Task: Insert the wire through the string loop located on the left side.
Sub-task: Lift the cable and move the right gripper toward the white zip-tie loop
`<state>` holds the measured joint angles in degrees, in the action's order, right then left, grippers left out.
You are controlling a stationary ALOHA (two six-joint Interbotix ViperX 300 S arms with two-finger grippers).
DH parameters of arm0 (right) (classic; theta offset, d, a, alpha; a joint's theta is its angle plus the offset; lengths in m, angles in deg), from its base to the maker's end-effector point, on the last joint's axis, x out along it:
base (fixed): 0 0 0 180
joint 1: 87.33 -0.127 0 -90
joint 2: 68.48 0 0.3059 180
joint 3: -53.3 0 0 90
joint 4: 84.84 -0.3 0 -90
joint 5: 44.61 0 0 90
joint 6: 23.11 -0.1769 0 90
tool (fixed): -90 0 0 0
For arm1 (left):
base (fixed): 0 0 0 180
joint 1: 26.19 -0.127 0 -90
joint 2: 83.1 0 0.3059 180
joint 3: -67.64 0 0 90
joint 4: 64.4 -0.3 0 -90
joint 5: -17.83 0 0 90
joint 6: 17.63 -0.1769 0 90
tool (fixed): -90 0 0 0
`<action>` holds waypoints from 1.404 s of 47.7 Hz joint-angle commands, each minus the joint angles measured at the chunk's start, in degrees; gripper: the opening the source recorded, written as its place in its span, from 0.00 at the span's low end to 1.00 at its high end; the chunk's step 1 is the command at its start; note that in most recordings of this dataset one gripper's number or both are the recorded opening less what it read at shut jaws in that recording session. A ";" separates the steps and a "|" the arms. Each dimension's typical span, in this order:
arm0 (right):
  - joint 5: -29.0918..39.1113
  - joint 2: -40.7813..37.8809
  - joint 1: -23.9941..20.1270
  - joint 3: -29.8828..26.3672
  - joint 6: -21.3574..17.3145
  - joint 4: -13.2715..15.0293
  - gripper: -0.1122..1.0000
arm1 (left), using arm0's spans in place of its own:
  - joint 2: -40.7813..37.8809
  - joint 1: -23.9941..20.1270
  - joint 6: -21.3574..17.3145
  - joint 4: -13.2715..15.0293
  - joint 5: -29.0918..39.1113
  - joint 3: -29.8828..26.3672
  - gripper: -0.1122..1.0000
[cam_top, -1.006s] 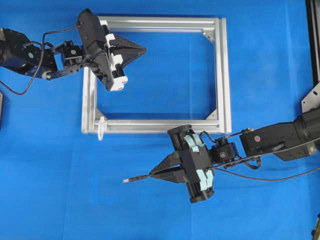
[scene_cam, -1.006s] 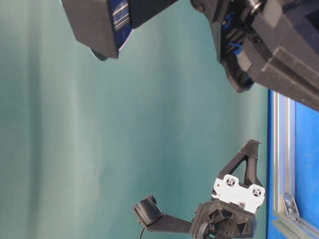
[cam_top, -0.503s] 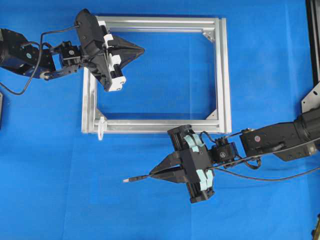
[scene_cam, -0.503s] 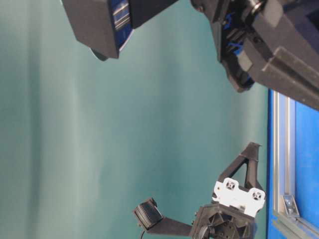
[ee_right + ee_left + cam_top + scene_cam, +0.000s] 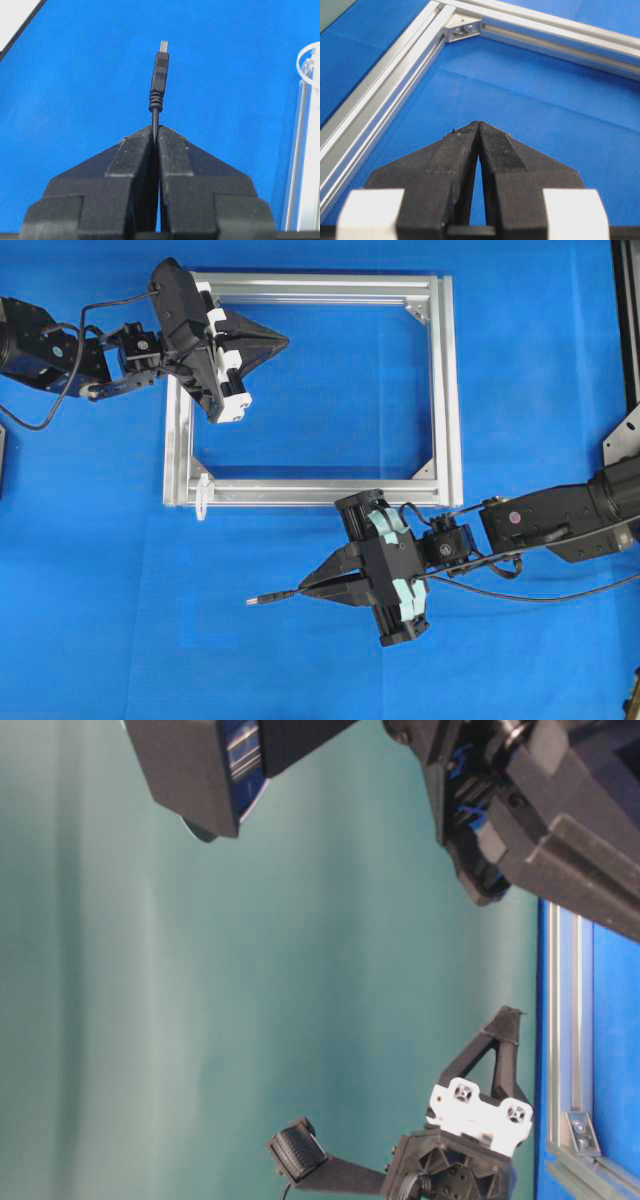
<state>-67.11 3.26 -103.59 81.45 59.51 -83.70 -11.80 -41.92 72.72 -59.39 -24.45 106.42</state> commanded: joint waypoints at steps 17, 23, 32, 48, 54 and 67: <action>-0.26 1.67 0.00 -1.05 -0.18 0.00 0.06 | 1.67 -0.09 0.09 -0.18 -0.26 -0.44 0.10; -0.26 1.67 0.18 -0.97 -0.18 0.00 0.06 | 1.67 -0.09 0.09 -0.18 -0.26 -0.44 0.10; -0.26 1.67 2.37 -0.44 -0.18 -0.09 0.06 | 1.67 -0.09 0.09 -0.18 -0.26 -0.44 0.10; -0.44 1.67 8.53 1.05 -0.18 -0.09 0.06 | 1.67 -0.09 0.09 -0.18 -0.26 -0.44 0.10; -0.44 1.67 10.02 1.49 -0.18 -0.09 0.06 | 1.67 -0.09 0.00 -0.18 -0.26 -0.44 0.10; -0.53 1.67 12.04 1.76 -0.09 -0.18 0.06 | 1.67 -0.09 0.00 -0.26 -0.26 -0.44 0.10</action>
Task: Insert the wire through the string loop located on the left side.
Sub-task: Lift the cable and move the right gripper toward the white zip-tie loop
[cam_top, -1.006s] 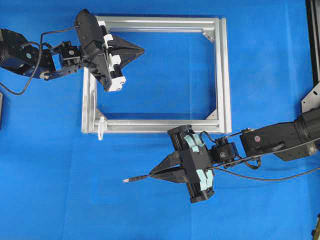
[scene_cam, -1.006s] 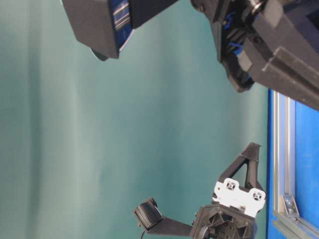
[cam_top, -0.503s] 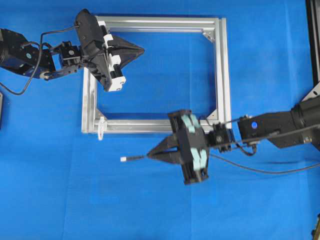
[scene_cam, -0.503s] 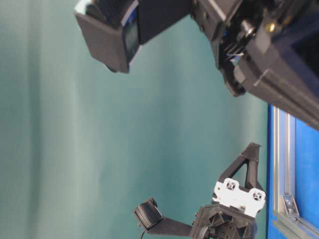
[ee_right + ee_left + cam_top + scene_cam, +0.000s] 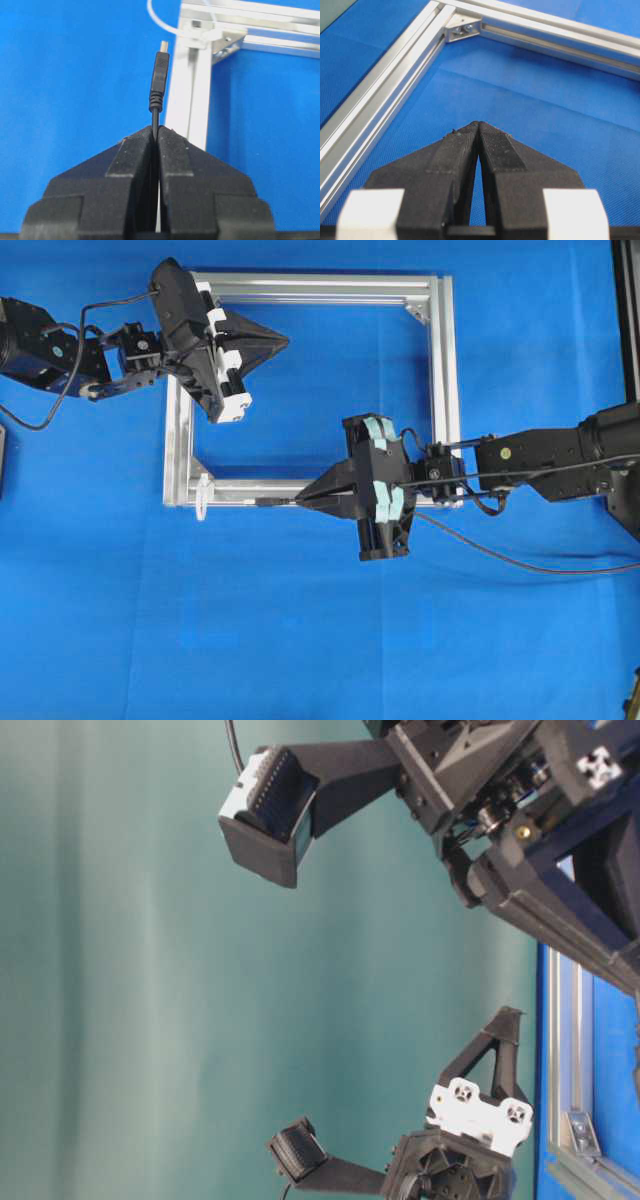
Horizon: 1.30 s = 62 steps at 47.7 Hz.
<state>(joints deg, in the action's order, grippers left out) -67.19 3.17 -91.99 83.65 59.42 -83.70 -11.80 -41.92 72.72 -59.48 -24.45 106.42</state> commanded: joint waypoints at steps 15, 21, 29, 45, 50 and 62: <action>-0.44 1.76 1.05 -0.35 -0.09 -0.18 0.06 | 1.93 -0.09 0.00 -0.09 -0.26 -0.09 0.10; -0.53 1.76 1.14 -0.35 0.00 -0.26 0.06 | 1.93 -0.09 0.09 -0.09 -0.35 0.00 0.10; -0.97 1.58 1.05 -0.53 -0.09 -0.26 0.06 | 2.02 -0.09 0.09 -0.09 -0.26 0.09 0.10; -1.49 -2.37 1.14 -5.01 -0.09 -0.26 0.06 | 2.11 -0.09 0.09 -0.09 -0.26 0.35 0.10; -1.49 -3.96 1.14 -6.68 -0.09 -0.26 0.06 | 2.20 -0.09 0.09 -0.09 -0.26 0.35 0.10; -1.49 -5.98 1.32 -8.17 -0.09 -0.26 0.06 | 2.11 -0.09 0.00 -0.09 -0.35 0.35 0.10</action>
